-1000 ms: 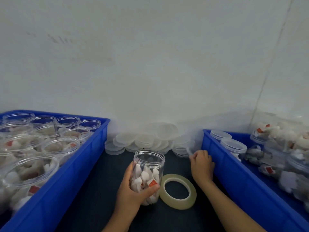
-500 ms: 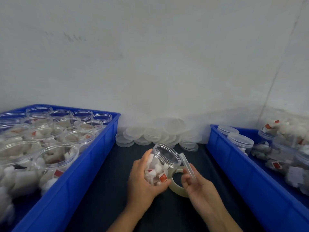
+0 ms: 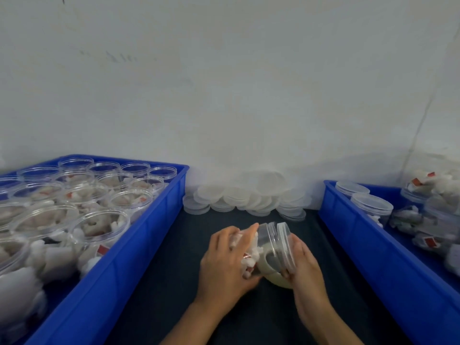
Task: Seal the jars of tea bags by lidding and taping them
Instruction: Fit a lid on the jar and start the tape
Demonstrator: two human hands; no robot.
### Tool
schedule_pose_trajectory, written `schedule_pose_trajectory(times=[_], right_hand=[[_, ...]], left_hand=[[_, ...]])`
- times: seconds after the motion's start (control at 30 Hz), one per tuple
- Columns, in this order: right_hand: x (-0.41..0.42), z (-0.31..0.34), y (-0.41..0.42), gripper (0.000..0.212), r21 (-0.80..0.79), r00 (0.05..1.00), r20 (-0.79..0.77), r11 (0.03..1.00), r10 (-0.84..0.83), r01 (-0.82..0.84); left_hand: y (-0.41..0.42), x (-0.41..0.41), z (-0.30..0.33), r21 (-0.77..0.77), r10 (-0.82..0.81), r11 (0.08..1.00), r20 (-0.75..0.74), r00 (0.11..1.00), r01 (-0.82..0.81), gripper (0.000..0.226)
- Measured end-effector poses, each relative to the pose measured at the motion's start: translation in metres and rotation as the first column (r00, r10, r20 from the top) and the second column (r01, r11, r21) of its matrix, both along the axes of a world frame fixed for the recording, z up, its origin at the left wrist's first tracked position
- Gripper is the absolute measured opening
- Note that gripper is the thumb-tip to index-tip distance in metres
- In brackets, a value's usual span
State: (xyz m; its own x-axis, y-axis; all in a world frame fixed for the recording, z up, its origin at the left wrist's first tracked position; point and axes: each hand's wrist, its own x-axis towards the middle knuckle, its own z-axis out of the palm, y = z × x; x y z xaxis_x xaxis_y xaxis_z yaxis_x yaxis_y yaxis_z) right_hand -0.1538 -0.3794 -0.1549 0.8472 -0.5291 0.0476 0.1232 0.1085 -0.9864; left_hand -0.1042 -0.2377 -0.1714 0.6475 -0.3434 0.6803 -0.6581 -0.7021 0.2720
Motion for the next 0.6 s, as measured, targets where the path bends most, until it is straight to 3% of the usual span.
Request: schedule_pose_trajectory(times=[0.17, 0.27, 0.33, 0.47, 0.6], right_hand=[[0.001, -0.001, 0.001, 0.052, -0.285, 0.999, 0.000, 0.957, -0.047, 0.045], [-0.004, -0.005, -0.001, 0.073, -0.301, 0.992, 0.041, 0.948, 0.119, -0.101], [-0.006, -0.008, -0.002, 0.081, -0.406, 0.978, 0.061, 0.900, 0.197, -0.156], [-0.004, -0.010, -0.003, 0.071, -0.414, 0.974, 0.096, 0.898, 0.203, -0.146], [-0.003, -0.010, -0.004, 0.063, -0.439, 0.977, 0.143, 0.895, 0.159, -0.081]], left_hand=[[-0.002, -0.003, 0.000, 0.073, -0.029, 0.997, 0.105, 0.994, 0.021, 0.093], [-0.001, -0.003, -0.004, 0.072, -0.053, 0.996, 0.087, 0.995, 0.047, 0.091], [0.002, -0.001, -0.006, 0.025, -0.090, 0.996, 0.033, 0.995, 0.089, 0.091], [0.009, 0.003, -0.008, -0.121, -0.215, 0.971, -0.066, 0.974, 0.206, 0.097], [0.007, 0.002, -0.012, -0.491, -0.401, 0.842, -0.291, 0.869, 0.224, 0.121]])
